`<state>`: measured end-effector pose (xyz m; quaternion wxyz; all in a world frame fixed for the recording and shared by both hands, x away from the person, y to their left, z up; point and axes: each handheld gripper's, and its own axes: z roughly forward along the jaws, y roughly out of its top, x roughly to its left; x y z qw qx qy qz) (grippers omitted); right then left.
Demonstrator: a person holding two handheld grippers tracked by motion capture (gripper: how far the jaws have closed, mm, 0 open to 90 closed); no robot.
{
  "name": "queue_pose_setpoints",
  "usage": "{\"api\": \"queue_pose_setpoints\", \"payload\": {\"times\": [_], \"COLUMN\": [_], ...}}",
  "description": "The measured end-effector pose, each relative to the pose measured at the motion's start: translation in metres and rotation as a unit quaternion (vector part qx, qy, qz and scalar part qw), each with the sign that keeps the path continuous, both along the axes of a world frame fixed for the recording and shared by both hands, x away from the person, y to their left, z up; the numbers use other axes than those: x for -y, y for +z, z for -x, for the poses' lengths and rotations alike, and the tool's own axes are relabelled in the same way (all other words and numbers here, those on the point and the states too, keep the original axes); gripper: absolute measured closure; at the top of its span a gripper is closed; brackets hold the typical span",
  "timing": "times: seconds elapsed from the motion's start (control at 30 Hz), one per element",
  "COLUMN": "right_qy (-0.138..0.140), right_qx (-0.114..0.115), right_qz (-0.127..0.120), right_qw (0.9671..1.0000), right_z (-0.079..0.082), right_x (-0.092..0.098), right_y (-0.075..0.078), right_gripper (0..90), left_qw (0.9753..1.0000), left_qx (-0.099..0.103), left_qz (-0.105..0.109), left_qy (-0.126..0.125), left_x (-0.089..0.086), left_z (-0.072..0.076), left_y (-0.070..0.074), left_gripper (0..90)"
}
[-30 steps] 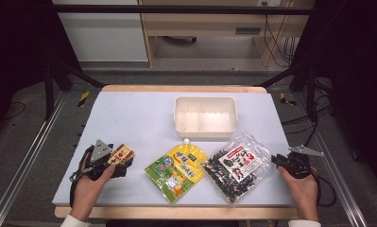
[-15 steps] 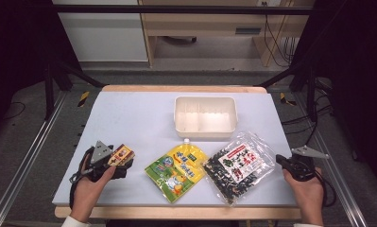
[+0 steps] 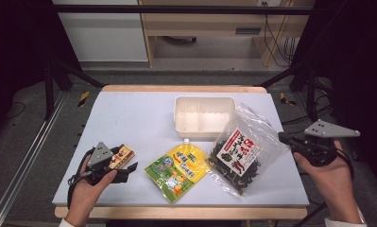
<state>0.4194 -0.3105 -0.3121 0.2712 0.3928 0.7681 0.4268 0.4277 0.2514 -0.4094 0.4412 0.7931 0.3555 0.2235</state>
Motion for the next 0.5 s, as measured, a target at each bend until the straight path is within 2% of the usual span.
{"api": "queue_pose_setpoints", "payload": {"times": [0.1, 0.13, 0.2, 0.23, 0.3, 0.37, 0.4, 0.43, 0.5], "right_qy": [0.031, 0.043, 0.055, 0.055, 0.074, 0.084, 0.09, 0.093, 0.101], "right_qx": [0.002, 0.002, 0.006, 0.006, 0.006, 0.004, 0.005, 0.005, 0.006], "right_qz": [0.003, 0.006, 0.015, 0.015, 0.031, 0.041, 0.045, 0.049, 0.061], "right_qw": [0.9995, 0.999, 0.9984, 0.9984, 0.9968, 0.9956, 0.9949, 0.9945, 0.993], "right_z": [-0.002, -0.003, -0.004, -0.004, -0.005, -0.006, -0.007, -0.008, -0.01], "right_x": [-0.007, -0.011, -0.017, -0.017, -0.031, -0.039, -0.045, -0.049, -0.058], "right_y": [0.019, 0.027, 0.037, 0.037, 0.052, 0.057, 0.06, 0.062, 0.066], "right_gripper": [90.0, 90.0, 90.0, 90.0, 90.0, 90.0, 90.0, 90.0, 90.0], "left_qw": [0.9999, 0.9997, 0.9993, 0.9993, 0.9987, 0.9982, 0.9972, 0.9972, 0.9954], "left_qx": [0.006, 0.011, 0.019, 0.019, 0.024, 0.027, 0.032, 0.032, 0.038], "left_qz": [-0.003, -0.003, -0.014, -0.014, -0.026, -0.034, -0.043, -0.043, -0.054], "left_qy": [-0.009, -0.021, -0.028, -0.028, -0.038, -0.042, -0.052, -0.052, -0.069], "left_x": [0.003, 0.007, 0.01, 0.01, 0.015, 0.016, 0.021, 0.021, 0.03], "left_z": [0.0, -0.001, -0.002, -0.002, -0.005, -0.005, -0.006, -0.006, -0.007], "left_y": [0.008, 0.017, 0.028, 0.028, 0.04, 0.044, 0.051, 0.051, 0.06], "left_gripper": [12.1, 12.1, 12.1, 12.1, 12.2, 12.6, 12.8, 13.2, 13.7]}}
